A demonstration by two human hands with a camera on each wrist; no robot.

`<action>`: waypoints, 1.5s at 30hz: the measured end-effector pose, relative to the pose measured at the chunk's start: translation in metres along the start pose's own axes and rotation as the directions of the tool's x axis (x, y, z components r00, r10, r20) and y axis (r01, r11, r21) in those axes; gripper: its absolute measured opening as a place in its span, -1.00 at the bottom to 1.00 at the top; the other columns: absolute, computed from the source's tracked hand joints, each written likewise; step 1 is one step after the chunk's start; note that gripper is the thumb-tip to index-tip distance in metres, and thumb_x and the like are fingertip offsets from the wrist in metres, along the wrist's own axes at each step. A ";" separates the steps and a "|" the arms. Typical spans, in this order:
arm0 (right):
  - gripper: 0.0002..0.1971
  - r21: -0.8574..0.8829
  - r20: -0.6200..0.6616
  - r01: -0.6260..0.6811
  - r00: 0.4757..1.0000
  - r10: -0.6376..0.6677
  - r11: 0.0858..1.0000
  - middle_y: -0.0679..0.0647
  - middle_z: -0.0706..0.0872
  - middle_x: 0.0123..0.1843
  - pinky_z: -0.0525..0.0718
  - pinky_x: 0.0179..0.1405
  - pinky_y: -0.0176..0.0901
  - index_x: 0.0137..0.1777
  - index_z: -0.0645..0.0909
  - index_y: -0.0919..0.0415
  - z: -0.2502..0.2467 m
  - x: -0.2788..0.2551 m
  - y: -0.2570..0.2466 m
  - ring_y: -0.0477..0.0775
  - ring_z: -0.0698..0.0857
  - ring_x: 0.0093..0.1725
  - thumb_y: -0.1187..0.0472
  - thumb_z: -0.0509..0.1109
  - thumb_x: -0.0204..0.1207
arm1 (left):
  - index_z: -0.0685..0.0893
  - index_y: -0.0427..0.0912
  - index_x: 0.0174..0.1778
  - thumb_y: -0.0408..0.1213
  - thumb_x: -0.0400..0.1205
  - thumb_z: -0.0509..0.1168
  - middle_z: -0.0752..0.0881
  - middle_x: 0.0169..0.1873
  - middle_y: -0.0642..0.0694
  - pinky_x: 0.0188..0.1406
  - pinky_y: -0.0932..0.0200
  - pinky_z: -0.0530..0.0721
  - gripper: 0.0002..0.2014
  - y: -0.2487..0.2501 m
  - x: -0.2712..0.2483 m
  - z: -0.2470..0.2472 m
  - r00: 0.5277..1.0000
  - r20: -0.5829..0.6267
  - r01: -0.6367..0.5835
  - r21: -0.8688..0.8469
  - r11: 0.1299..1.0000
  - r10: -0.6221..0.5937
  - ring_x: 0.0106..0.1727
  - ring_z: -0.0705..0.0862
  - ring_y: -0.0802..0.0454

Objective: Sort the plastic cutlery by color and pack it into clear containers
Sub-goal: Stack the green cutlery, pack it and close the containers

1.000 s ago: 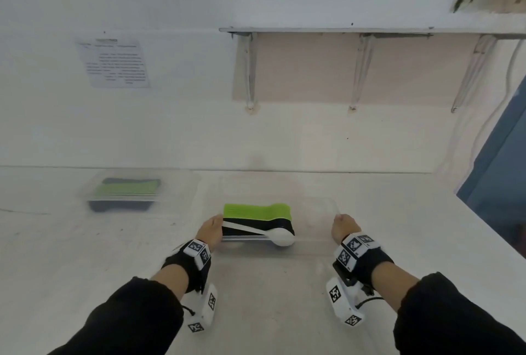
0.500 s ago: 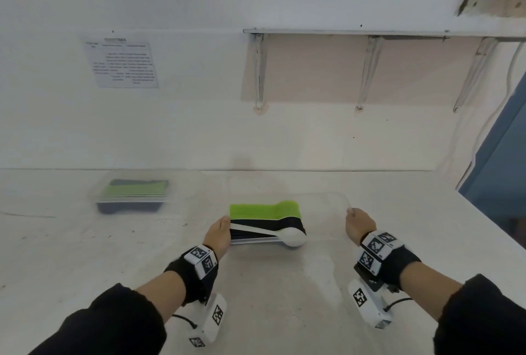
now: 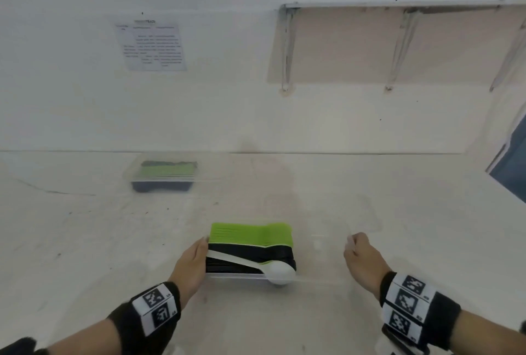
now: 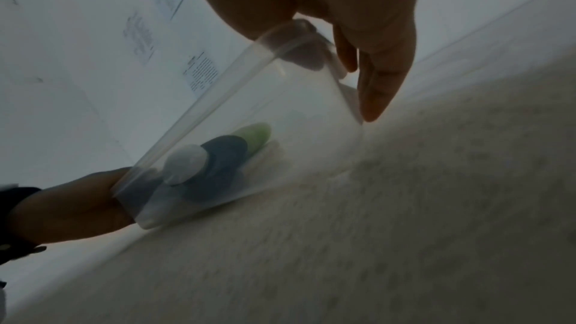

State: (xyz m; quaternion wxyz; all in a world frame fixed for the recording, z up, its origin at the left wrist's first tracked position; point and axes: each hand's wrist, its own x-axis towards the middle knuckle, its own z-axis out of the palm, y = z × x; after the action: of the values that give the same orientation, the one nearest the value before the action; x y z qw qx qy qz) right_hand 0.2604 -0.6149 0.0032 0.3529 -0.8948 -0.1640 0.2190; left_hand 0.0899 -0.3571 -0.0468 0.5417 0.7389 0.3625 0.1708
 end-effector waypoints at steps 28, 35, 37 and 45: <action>-0.56 0.052 -0.052 -0.113 0.992 0.116 0.992 0.32 0.41 0.49 0.43 0.29 -0.12 0.56 0.17 0.35 0.028 -0.057 0.004 0.29 0.44 0.44 0.31 -0.01 0.70 | 0.54 -0.37 0.37 -0.21 0.77 -0.02 0.59 0.32 -0.37 0.34 -0.09 0.48 -0.59 0.007 -0.062 -0.017 0.997 -0.066 0.044 0.168 0.985 -0.033 0.37 0.53 -0.29; -0.55 0.103 0.002 -0.081 0.997 0.081 0.991 0.28 0.47 0.41 0.40 0.34 -0.04 0.47 0.34 0.38 0.022 -0.042 0.015 0.27 0.46 0.41 0.11 -0.03 0.71 | 0.55 -0.47 0.20 -0.25 0.72 0.10 0.56 0.22 -0.51 0.08 -0.03 0.53 -0.67 0.018 -0.061 -0.025 0.982 0.012 0.183 0.204 0.962 -0.189 0.25 0.57 -0.38; -0.58 0.125 -0.010 -0.082 0.996 0.084 0.989 0.27 0.51 0.23 0.45 0.23 -0.03 0.30 0.45 0.30 0.013 -0.029 0.018 0.25 0.52 0.23 0.04 -0.07 0.71 | 0.55 -0.32 -0.02 -0.29 0.69 0.13 0.53 0.03 -0.34 0.03 0.09 0.45 -0.83 0.031 -0.052 -0.030 0.974 0.007 0.223 0.128 0.966 -0.226 0.06 0.55 -0.16; -0.54 -0.090 -0.143 -0.118 0.984 0.105 0.989 0.38 0.50 0.41 0.41 0.31 -0.12 0.30 0.48 0.47 -0.041 0.022 0.003 0.28 0.50 0.39 0.17 -0.14 0.75 | 0.52 -0.49 0.33 -0.36 0.71 0.07 0.56 0.33 -0.44 0.21 0.00 0.55 -0.65 0.090 0.017 -0.043 0.991 -0.053 0.133 0.268 0.954 -0.123 0.31 0.58 -0.30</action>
State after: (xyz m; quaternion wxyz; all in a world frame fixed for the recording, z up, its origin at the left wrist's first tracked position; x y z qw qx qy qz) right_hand 0.3007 -0.6304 0.0219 0.3062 -0.9318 -0.0993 0.1679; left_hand 0.1057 -0.3293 0.0493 0.4388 0.7779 0.4391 0.0975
